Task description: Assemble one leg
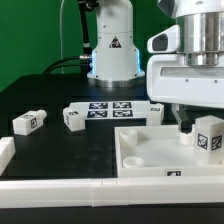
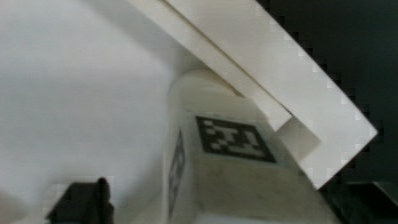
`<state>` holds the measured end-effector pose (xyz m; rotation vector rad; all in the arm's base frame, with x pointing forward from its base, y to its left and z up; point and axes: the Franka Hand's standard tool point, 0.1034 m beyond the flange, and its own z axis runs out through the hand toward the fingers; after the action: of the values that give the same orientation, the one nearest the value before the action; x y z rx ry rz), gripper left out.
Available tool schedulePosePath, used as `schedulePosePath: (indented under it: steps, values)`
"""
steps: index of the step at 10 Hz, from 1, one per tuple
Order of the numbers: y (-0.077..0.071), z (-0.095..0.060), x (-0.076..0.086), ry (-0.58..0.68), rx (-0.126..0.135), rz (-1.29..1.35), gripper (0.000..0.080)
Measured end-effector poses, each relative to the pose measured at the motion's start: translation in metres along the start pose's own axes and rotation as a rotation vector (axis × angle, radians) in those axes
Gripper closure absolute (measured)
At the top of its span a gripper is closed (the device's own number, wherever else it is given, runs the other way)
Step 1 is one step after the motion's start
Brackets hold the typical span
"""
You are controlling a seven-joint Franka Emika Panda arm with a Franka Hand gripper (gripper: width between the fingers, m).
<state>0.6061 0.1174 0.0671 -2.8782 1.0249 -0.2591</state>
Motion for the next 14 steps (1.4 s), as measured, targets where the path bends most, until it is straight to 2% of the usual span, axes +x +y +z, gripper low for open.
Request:
schedulePosePath:
  steps: [1,4,5,10,11,12,13,14]
  values:
    - [0.0005,0.0003,0.0,-0.002,-0.001,-0.182,0.0155]
    - [-0.0036,-0.0007,-0.0043,-0.003,-0.002,-0.543,0.015]
    - [-0.005,-0.0013,-0.0057,-0.003,0.001,-0.579,0.015]
    - [-0.0031,-0.0038,-0.0011,0.007,-0.032,-1.08,0.015]
    - [-0.003,-0.0035,-0.0013,0.007,-0.032,-1.054,0.0248]
    - [-0.0027,-0.0032,-0.0012,0.006,-0.032,-1.052,0.0248]
    - [-0.0026,-0.0031,-0.0012,0.006,-0.032,-1.052,0.0431]
    - [-0.0025,-0.0029,-0.0012,0.006,-0.032,-1.052,0.0508]
